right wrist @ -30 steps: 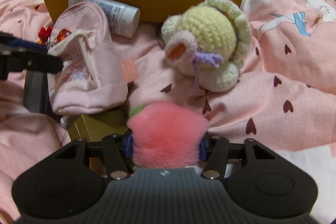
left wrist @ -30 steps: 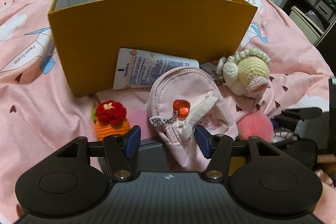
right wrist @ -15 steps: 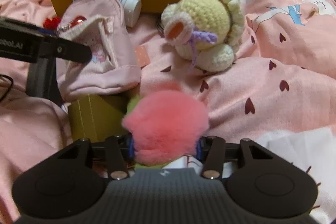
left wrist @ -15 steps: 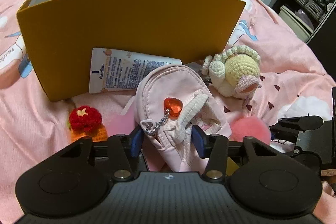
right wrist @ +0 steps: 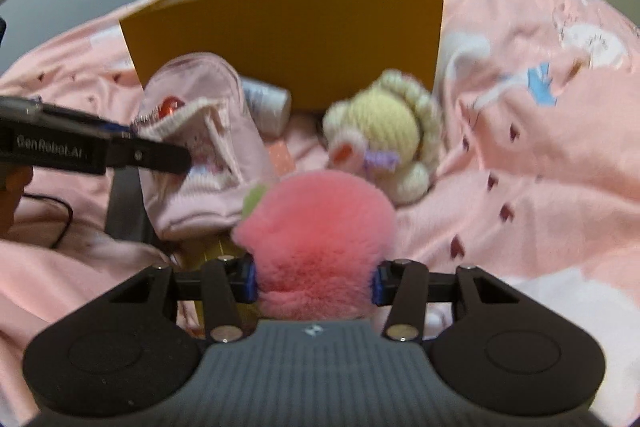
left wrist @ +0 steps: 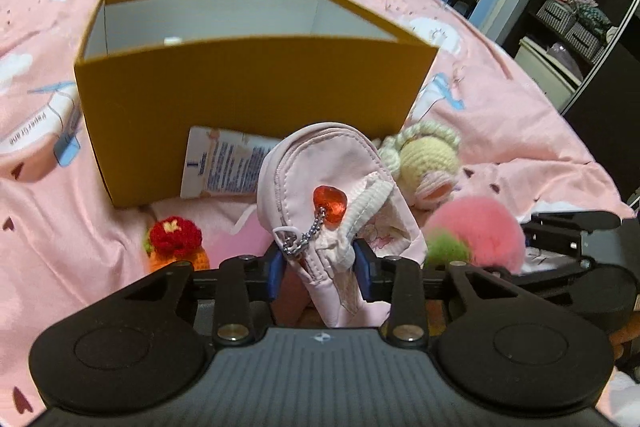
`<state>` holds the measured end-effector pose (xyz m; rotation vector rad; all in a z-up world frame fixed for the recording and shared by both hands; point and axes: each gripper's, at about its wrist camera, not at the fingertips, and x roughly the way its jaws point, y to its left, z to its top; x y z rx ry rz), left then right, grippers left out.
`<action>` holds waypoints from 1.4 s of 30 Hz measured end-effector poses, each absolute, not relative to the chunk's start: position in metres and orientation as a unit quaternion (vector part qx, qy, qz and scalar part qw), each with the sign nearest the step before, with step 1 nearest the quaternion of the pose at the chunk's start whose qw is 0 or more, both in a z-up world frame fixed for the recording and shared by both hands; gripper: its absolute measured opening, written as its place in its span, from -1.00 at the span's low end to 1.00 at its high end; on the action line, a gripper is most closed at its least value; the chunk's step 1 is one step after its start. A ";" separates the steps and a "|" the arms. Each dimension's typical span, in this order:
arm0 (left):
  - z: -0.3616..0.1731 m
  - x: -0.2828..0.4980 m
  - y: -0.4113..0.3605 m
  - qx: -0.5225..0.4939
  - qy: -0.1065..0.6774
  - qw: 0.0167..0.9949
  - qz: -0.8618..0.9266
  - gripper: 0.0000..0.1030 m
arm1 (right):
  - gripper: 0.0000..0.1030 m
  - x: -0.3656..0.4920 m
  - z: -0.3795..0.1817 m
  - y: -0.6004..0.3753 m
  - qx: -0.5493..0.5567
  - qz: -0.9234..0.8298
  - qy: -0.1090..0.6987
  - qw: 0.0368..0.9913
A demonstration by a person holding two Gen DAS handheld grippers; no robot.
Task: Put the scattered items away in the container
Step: 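Lift the pompom and backpack keychain with both tools and carry them over the box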
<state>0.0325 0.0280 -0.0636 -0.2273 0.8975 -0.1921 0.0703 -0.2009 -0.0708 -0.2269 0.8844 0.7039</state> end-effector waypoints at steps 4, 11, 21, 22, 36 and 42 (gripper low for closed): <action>-0.049 0.028 0.030 -0.109 0.417 0.898 -0.090 -0.23 | -0.01 0.070 -0.052 -0.200 -0.105 0.338 0.390 0.850; -0.016 0.024 0.036 -0.109 0.382 0.914 -0.084 -0.24 | 0.00 0.082 -0.021 -0.194 -0.109 0.355 0.335 0.866; 0.052 0.039 0.054 -0.078 0.318 0.942 -0.079 -0.25 | 0.00 0.102 0.043 -0.172 -0.108 0.396 0.252 0.876; 0.060 0.042 0.055 -0.070 0.309 0.945 -0.075 -0.25 | 0.00 0.105 0.050 -0.168 -0.107 0.398 0.241 0.879; 0.068 0.118 0.066 -0.070 0.329 0.942 -0.022 -0.25 | 0.00 0.186 0.075 -0.121 -0.061 0.367 0.223 0.901; 0.015 0.149 0.063 -0.078 0.391 0.917 -0.015 -0.30 | 0.00 0.217 0.022 -0.099 -0.100 0.350 0.302 0.881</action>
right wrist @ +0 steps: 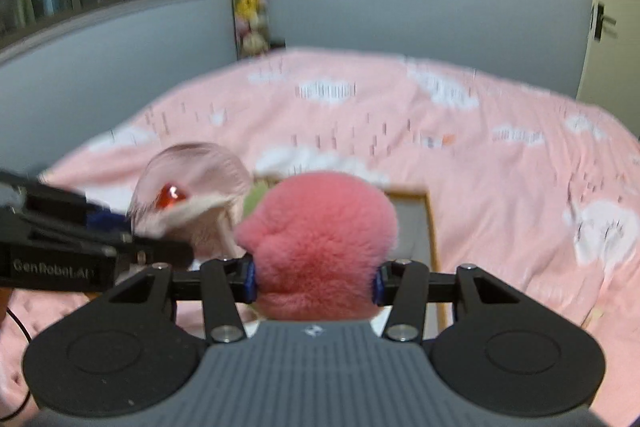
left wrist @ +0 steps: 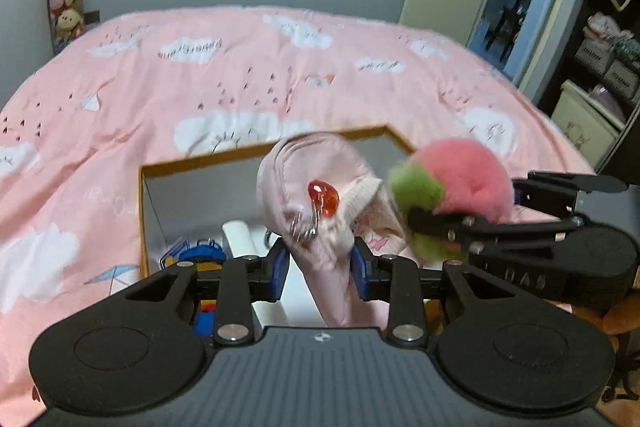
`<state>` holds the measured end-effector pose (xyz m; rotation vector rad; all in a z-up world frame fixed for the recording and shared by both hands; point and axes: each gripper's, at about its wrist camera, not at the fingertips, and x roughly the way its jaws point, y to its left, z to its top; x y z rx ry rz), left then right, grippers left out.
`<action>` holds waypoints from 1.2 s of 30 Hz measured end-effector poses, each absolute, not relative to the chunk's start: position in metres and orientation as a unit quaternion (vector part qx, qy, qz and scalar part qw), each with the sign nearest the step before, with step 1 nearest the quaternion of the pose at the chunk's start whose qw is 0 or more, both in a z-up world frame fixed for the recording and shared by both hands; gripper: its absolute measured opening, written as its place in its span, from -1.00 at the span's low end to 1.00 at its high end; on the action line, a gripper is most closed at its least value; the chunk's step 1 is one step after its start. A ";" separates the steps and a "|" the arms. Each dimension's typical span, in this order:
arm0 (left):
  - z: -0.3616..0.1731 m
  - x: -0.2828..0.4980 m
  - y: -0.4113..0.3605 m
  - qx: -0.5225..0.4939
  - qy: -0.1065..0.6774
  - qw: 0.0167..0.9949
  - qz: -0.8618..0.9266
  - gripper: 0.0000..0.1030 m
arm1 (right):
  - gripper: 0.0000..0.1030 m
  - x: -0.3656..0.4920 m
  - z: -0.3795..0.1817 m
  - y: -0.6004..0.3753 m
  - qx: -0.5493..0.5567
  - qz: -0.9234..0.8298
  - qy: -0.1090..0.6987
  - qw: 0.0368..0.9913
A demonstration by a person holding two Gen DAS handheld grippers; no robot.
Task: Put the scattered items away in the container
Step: 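Lift the pompom and backpack keychain with both tools and carry them over the box, then lower both items into the box and open both tools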
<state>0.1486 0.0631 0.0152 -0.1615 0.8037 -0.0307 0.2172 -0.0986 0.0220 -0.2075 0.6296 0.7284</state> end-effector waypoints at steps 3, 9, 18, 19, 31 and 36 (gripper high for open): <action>0.008 0.154 0.062 -0.078 0.405 0.911 -0.017 -0.30 | 0.01 0.226 0.001 -0.094 -0.107 0.349 0.338 0.867; -0.007 0.174 0.058 -0.062 0.434 0.899 -0.021 -0.31 | 0.01 0.232 -0.018 -0.090 -0.115 0.344 0.382 0.850; -0.042 0.193 0.062 -0.072 0.496 0.865 -0.016 -0.31 | 0.02 0.251 -0.032 -0.082 -0.113 0.338 0.434 0.827; -0.045 0.194 0.063 -0.074 0.502 0.862 -0.014 -0.31 | 0.02 0.252 -0.032 -0.082 -0.108 0.340 0.441 0.823; -0.053 0.196 0.062 -0.075 0.513 0.855 -0.004 -0.26 | 0.08 0.264 -0.044 -0.083 -0.074 0.330 0.500 0.797; -0.053 0.196 0.062 -0.083 0.510 0.856 -0.002 -0.15 | 0.10 0.267 -0.047 -0.082 -0.080 0.319 0.506 0.797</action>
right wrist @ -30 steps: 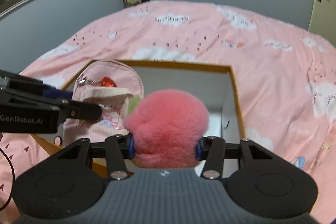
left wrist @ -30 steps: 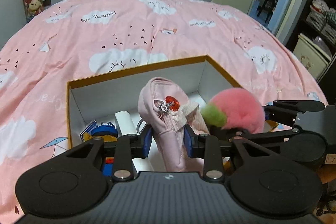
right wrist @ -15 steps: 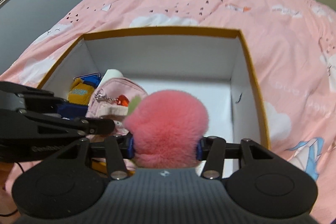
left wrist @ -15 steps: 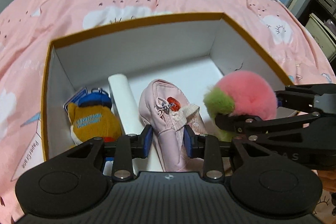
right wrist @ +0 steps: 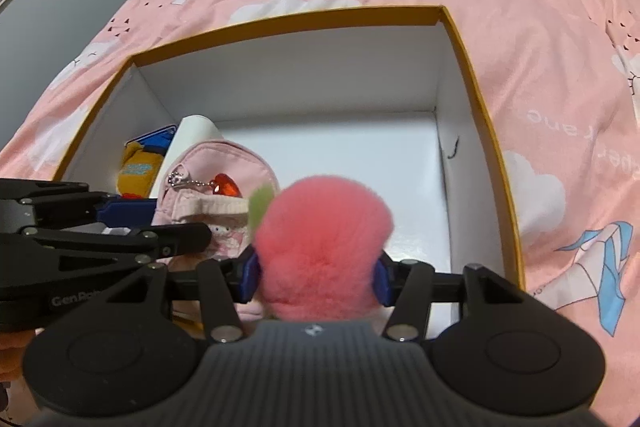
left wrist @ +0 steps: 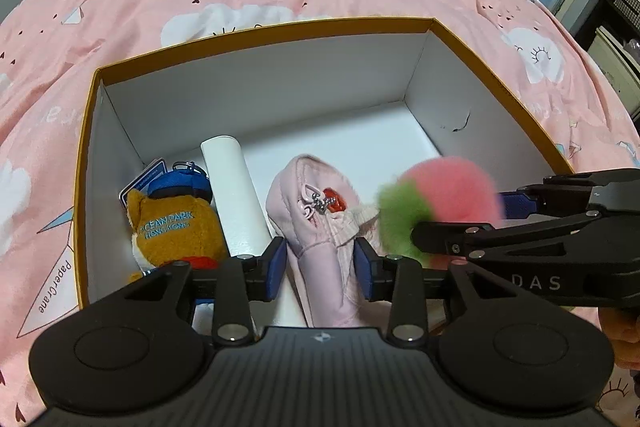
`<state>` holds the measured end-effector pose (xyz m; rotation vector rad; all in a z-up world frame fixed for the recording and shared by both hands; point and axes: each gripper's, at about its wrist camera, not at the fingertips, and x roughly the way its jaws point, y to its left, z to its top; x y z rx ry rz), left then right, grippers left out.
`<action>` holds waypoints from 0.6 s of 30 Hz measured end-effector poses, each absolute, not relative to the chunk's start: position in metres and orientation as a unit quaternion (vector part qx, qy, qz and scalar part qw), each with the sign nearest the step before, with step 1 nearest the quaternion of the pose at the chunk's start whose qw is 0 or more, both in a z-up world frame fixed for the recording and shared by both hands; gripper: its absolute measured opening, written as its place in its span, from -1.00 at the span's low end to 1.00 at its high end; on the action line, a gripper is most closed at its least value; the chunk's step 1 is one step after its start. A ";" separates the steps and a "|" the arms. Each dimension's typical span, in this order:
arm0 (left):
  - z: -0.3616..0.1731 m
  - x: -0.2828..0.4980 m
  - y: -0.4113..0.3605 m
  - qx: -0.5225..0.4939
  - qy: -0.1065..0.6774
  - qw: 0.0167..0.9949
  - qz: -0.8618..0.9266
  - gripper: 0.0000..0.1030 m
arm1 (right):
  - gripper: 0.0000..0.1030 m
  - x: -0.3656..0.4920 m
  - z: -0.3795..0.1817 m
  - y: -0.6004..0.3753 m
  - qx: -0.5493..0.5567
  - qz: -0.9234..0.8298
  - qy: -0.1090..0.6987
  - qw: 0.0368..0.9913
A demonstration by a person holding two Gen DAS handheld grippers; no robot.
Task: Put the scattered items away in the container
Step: 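Lower both items into the box and open both tools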
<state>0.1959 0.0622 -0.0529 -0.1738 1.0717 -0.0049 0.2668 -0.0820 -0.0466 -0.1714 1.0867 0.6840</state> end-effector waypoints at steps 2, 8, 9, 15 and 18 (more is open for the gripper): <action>-0.053 0.196 0.063 -0.086 0.509 0.857 -0.004 -0.11 | 0.06 0.267 -0.047 -0.082 -0.082 0.315 0.506 0.799; -0.052 0.194 0.064 -0.088 0.506 0.858 -0.006 0.00 | 0.08 0.267 -0.047 -0.081 -0.084 0.311 0.508 0.799; -0.050 0.193 0.064 -0.088 0.504 0.859 -0.004 0.08 | 0.09 0.268 -0.047 -0.081 -0.086 0.309 0.509 0.799; -0.043 0.189 0.070 -0.077 0.488 0.869 0.018 0.32 | 0.27 0.267 -0.046 -0.079 -0.091 0.298 0.512 0.800; -0.039 0.186 0.075 -0.089 0.479 0.873 0.024 0.33 | 0.39 0.266 -0.045 -0.075 -0.094 0.294 0.513 0.801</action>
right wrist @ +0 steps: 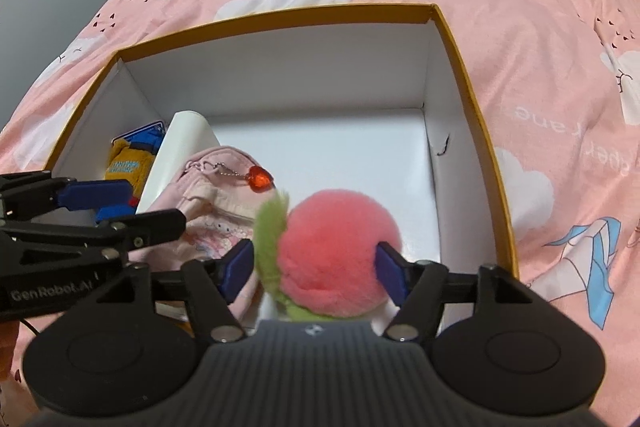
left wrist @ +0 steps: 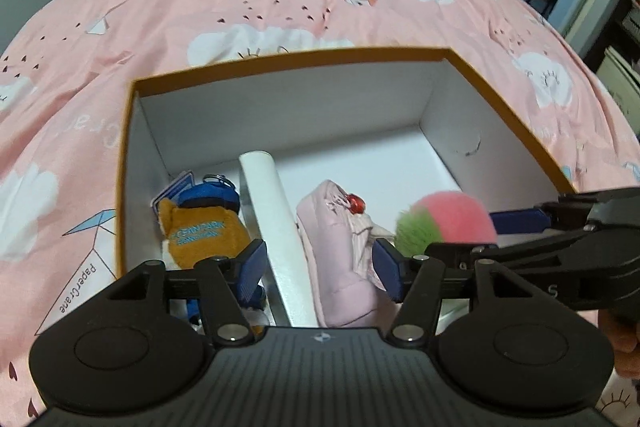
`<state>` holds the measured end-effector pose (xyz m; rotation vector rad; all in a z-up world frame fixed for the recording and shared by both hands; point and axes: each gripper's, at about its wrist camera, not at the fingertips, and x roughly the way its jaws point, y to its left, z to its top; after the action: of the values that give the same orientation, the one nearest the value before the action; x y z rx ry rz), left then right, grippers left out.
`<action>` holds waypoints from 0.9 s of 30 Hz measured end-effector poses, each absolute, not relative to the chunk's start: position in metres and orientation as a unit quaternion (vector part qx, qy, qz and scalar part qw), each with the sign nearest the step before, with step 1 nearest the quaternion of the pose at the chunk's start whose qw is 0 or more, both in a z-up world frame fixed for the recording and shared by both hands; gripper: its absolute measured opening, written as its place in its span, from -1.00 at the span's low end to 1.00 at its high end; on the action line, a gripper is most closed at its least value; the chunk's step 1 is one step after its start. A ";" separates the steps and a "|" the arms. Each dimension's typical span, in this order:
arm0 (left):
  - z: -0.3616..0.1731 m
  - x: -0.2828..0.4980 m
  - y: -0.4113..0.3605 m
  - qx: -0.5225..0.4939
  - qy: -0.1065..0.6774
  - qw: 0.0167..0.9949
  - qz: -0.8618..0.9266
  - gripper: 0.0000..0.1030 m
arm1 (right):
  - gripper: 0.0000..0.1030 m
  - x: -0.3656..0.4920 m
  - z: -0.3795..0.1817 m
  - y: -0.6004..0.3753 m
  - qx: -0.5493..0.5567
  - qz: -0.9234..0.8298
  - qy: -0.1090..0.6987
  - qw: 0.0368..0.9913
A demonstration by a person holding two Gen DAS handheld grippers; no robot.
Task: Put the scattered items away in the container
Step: 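Lower both items into the box and open both tools, then withdraw both tools toward the cream crochet doll and orange crochet flower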
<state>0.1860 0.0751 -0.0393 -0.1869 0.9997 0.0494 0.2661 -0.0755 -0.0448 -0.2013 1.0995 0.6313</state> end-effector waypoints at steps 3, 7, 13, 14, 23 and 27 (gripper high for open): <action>-0.033 0.181 0.078 -0.091 0.457 0.884 0.033 0.34 | 0.47 0.265 -0.042 -0.074 -0.094 0.293 0.512 0.802; -0.021 0.172 0.079 -0.091 0.417 0.903 0.044 0.36 | 0.61 0.258 -0.034 -0.074 -0.097 0.300 0.497 0.808; 0.001 0.158 0.078 -0.086 0.371 0.924 0.037 0.36 | 0.65 0.233 -0.003 -0.076 -0.120 0.318 0.431 0.836; 0.004 0.155 0.077 -0.082 0.363 0.927 0.036 0.36 | 0.65 0.228 0.003 -0.078 -0.121 0.319 0.416 0.843; 0.037 0.116 0.071 -0.077 0.284 0.956 0.005 0.42 | 0.65 0.177 0.043 -0.115 -0.094 0.329 0.254 0.905; 0.039 0.094 0.069 -0.082 0.263 0.961 -0.013 0.42 | 0.73 0.154 0.044 -0.134 -0.079 0.318 0.198 0.924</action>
<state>0.0936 0.0687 0.0388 -0.1660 0.5325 -0.0273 0.1535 -0.1343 0.0436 -0.1616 0.4063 0.6532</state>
